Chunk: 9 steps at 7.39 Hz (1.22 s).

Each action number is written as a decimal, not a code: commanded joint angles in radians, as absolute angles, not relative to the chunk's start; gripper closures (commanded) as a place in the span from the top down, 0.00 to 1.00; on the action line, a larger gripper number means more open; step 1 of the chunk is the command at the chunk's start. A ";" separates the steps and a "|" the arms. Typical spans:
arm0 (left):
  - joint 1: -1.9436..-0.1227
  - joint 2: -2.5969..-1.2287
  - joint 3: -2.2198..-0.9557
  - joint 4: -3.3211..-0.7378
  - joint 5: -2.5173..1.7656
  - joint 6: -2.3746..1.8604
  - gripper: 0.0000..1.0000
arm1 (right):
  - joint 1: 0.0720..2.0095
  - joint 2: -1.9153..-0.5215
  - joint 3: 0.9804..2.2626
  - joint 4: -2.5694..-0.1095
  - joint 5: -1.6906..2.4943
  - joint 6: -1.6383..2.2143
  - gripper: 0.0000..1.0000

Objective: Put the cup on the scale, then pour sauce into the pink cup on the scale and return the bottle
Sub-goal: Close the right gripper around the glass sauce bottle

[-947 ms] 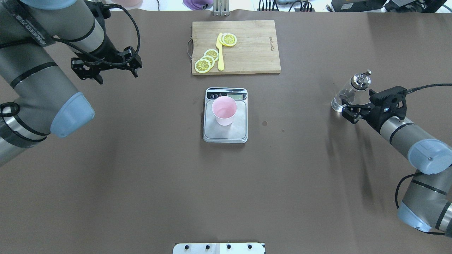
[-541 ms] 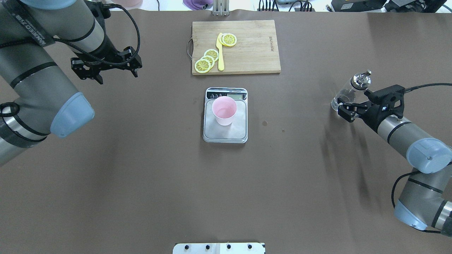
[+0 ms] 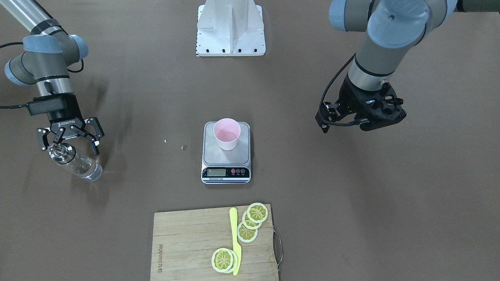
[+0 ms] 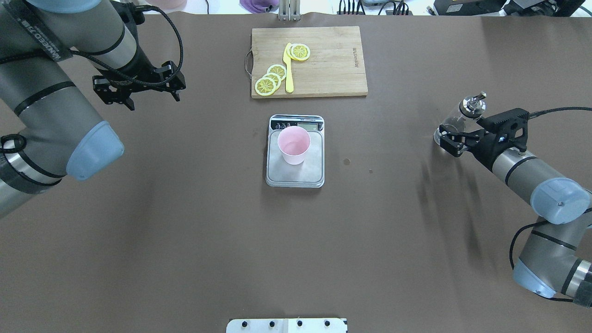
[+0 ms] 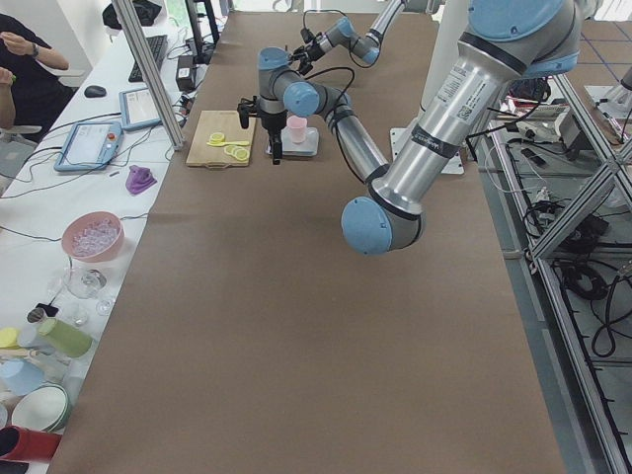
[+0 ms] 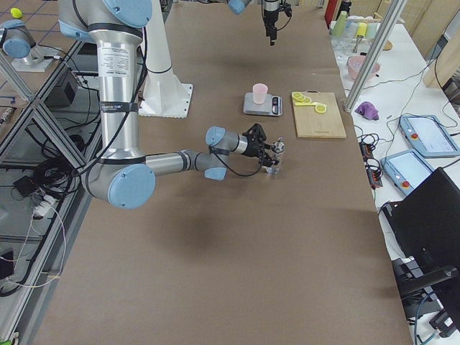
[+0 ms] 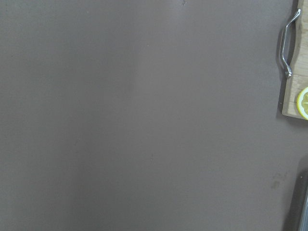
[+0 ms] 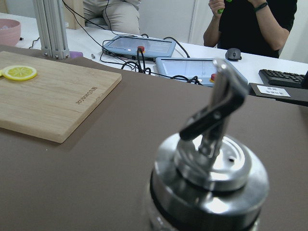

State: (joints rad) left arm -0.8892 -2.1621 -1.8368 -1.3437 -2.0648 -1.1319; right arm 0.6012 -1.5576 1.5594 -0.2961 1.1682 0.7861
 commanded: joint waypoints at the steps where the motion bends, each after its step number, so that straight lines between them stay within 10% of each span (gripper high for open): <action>1: -0.888 -2.166 -1.835 -1.344 -2.065 -1.140 0.99 | 0.604 -1.560 1.552 -0.296 1.172 0.836 1.00; 9: -0.890 -2.171 -1.819 -1.347 -2.065 -1.141 0.99 | 0.621 -1.543 1.513 -0.296 1.203 0.836 1.00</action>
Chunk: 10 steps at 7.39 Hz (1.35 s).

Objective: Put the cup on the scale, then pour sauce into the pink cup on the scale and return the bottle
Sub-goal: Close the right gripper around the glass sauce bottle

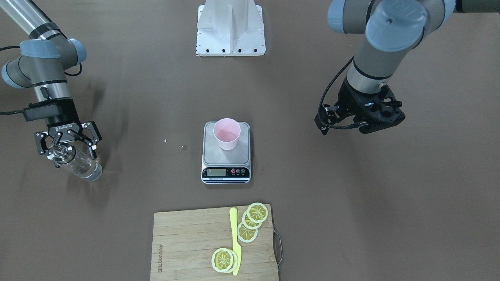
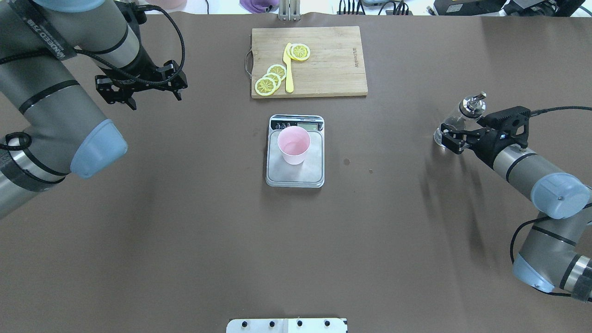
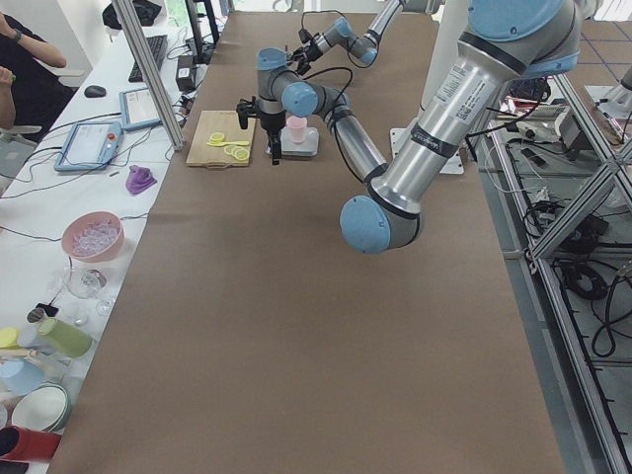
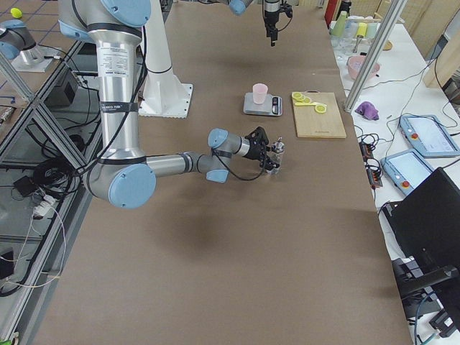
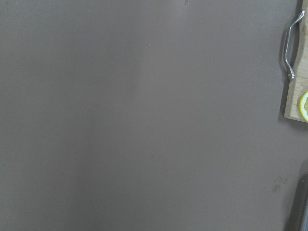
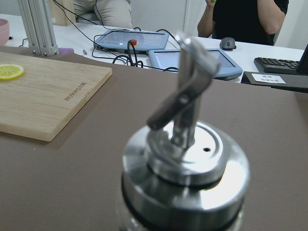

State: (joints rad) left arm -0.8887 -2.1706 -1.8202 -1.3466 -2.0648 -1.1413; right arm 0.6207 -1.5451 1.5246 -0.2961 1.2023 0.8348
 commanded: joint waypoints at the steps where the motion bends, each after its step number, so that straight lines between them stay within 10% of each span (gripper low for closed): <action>1: -0.890 -2.171 -1.821 -1.345 -2.065 -1.141 0.99 | 0.621 -1.540 1.509 -0.296 1.201 0.838 1.00; 4: -0.890 -2.168 -1.819 -1.347 -2.065 -1.141 0.99 | 0.623 -1.513 1.488 -0.296 1.203 0.841 0.98; 5: -0.890 -2.161 -1.819 -1.347 -2.065 -1.140 0.99 | 0.623 -1.508 1.488 -0.296 1.203 0.845 0.79; 7: -0.890 -2.161 -1.819 -1.345 -2.065 -1.141 0.99 | 0.626 -1.514 1.489 -0.293 1.210 0.844 0.00; 10: -0.891 -2.161 -1.821 -1.345 -2.066 -1.141 0.99 | 0.740 -1.511 1.540 -0.296 1.363 0.830 0.00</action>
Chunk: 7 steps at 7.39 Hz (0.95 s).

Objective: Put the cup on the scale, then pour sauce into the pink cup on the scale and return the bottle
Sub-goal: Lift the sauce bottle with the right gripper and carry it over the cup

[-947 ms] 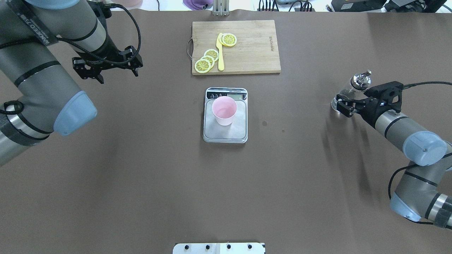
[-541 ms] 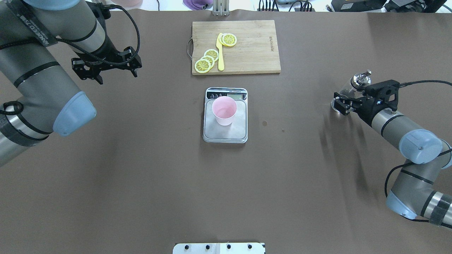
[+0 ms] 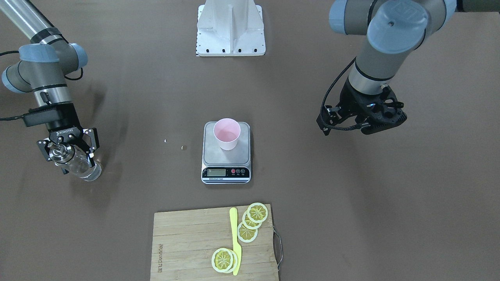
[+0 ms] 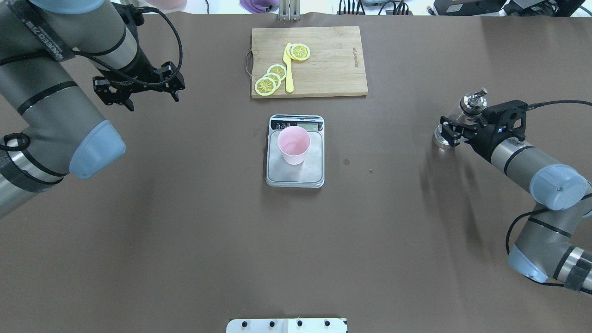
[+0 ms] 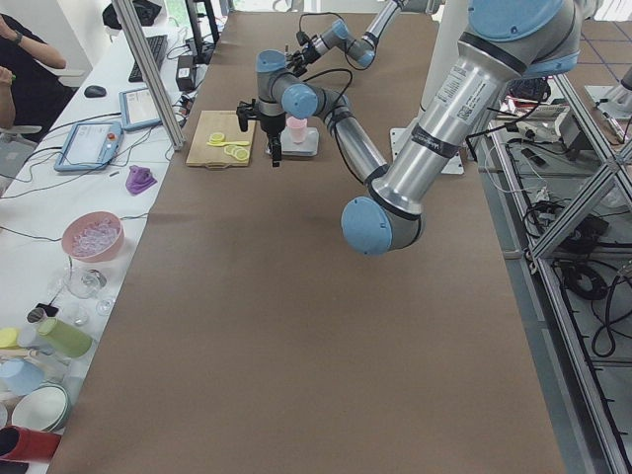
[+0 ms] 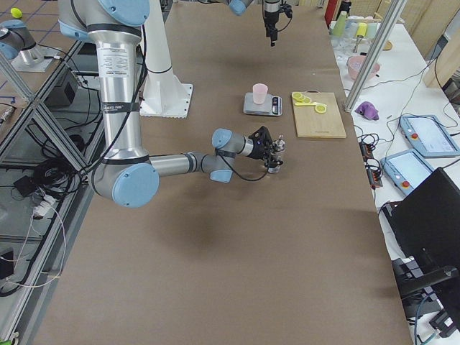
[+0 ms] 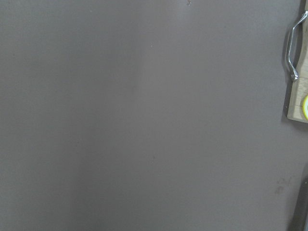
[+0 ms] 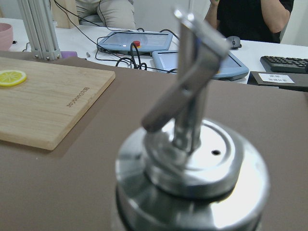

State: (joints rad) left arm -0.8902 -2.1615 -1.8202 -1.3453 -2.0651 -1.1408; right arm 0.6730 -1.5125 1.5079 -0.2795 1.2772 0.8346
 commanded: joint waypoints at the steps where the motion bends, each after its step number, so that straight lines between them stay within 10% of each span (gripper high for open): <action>1: -0.891 -2.161 -1.822 -1.345 -2.068 -1.143 0.99 | 0.799 -1.512 1.613 -0.405 1.427 0.827 0.00; 7: -0.910 -2.143 -1.821 -1.348 -2.068 -1.127 0.99 | 0.536 -1.301 1.948 -1.280 0.916 0.741 0.00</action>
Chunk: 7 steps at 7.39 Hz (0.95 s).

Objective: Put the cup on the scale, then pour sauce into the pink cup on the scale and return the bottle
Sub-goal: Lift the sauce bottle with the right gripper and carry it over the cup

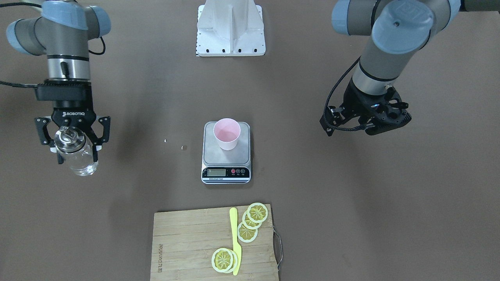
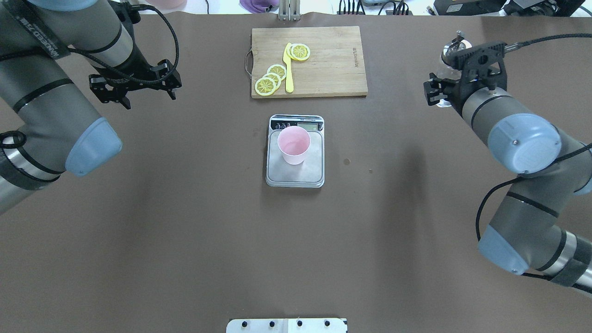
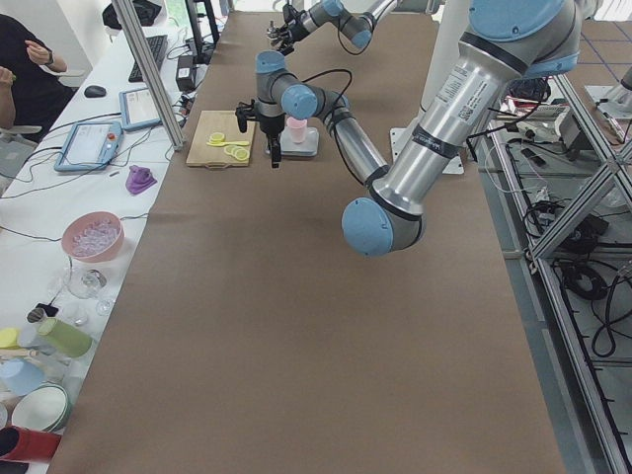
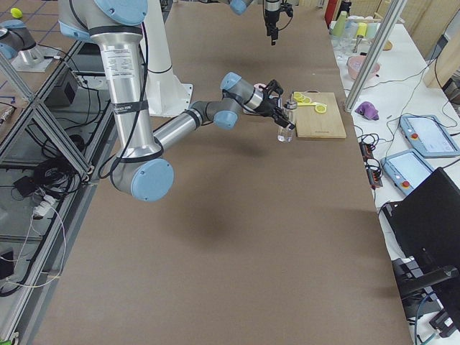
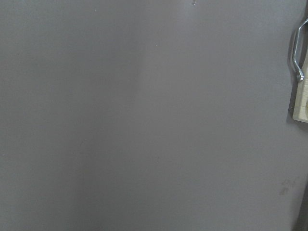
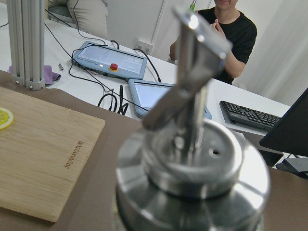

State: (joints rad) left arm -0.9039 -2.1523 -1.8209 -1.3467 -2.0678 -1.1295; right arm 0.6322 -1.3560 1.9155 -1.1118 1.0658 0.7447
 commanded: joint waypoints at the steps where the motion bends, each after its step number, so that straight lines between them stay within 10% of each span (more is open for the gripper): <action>1: -0.911 -2.141 -1.818 -1.348 -2.068 -1.126 0.99 | 0.462 -1.267 1.948 -1.392 0.796 0.742 0.00; 7: -0.913 -2.079 -1.810 -1.412 -2.069 -1.124 0.99 | 0.275 -1.227 1.883 -1.770 0.404 0.741 0.00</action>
